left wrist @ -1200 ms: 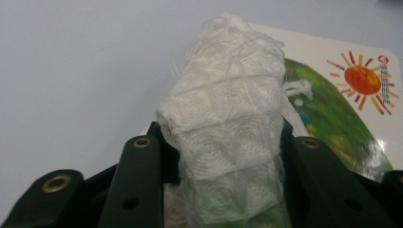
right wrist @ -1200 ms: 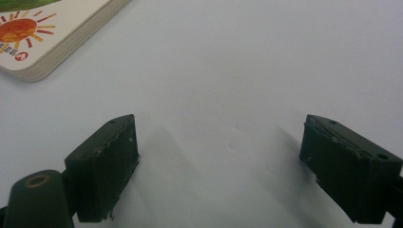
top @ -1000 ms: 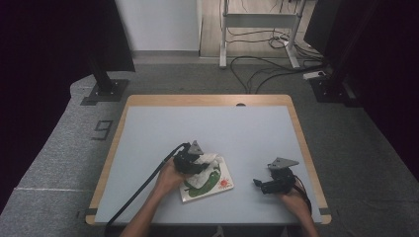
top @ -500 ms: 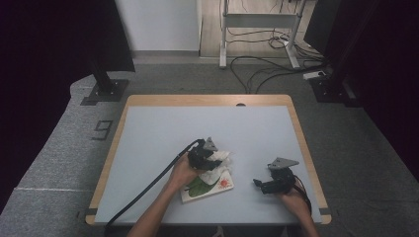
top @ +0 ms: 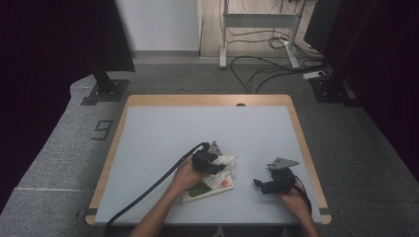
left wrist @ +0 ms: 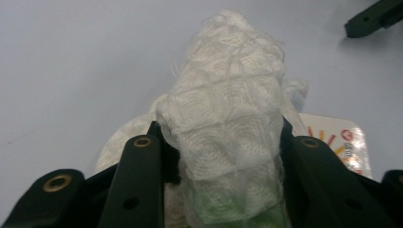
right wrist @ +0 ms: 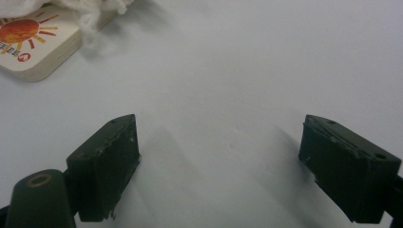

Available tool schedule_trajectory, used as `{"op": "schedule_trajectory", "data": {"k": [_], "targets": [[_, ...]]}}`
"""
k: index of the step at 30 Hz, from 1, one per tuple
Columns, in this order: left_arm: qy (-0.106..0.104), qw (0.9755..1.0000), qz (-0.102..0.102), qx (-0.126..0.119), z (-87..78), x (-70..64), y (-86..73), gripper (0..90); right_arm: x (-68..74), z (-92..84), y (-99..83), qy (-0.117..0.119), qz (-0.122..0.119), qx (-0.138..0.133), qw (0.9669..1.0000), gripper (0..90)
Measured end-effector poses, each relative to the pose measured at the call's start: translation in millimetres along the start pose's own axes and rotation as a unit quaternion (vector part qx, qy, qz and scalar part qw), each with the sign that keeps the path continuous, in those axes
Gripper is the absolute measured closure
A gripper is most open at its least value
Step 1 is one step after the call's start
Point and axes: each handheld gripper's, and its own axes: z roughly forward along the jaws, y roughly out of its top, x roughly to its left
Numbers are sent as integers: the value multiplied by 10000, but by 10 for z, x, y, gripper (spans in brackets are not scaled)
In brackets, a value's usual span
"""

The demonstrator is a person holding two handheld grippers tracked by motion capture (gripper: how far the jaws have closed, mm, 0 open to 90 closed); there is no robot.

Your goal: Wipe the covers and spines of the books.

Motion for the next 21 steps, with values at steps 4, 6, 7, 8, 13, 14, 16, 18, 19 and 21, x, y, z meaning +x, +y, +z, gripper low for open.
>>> {"op": "schedule_trajectory", "data": {"k": [4, 6, 7, 8, 13, 14, 16, 18, 19, 21], "targets": [[-133, 9999, 64, -20, 4, -86, 2, 615, 0, 0, 0, 1, 0, 1, 10000, 126], [-179, 9998, 101, -26, 10, -126, 6, 615, 0, 0, 0, 2, 2, 1, 10000, 126], [-181, 9998, 117, -32, 12, -140, 8, 614, 0, 0, 0, 1, 1, 1, 10000, 126], [-175, 9998, 114, -32, 13, -145, 8, 614, 0, 0, 0, 1, 1, 1, 10000, 126], [-215, 9997, 92, -35, 4, -126, -4, 615, 0, 0, -1, 0, -10, -4, 10000, 127], [-212, 9997, 93, -42, 2, -128, -9, 615, -1, -1, -1, 0, -21, 0, 10000, 128], [-213, 9997, 97, -35, -18, -127, -30, 615, 2, -2, -1, -9, -19, 0, 10000, 129], [-205, 9997, 83, -43, -45, -120, -65, 615, 1, -2, -1, -2, -20, 1, 10000, 129], [-203, 9998, 71, -48, -63, -113, -86, 615, 2, -2, -1, -7, -11, -3, 10000, 129], [-188, 9998, 25, -66, -98, -97, -133, 615, 2, -2, -1, -6, -12, -2, 10000, 129]]}}
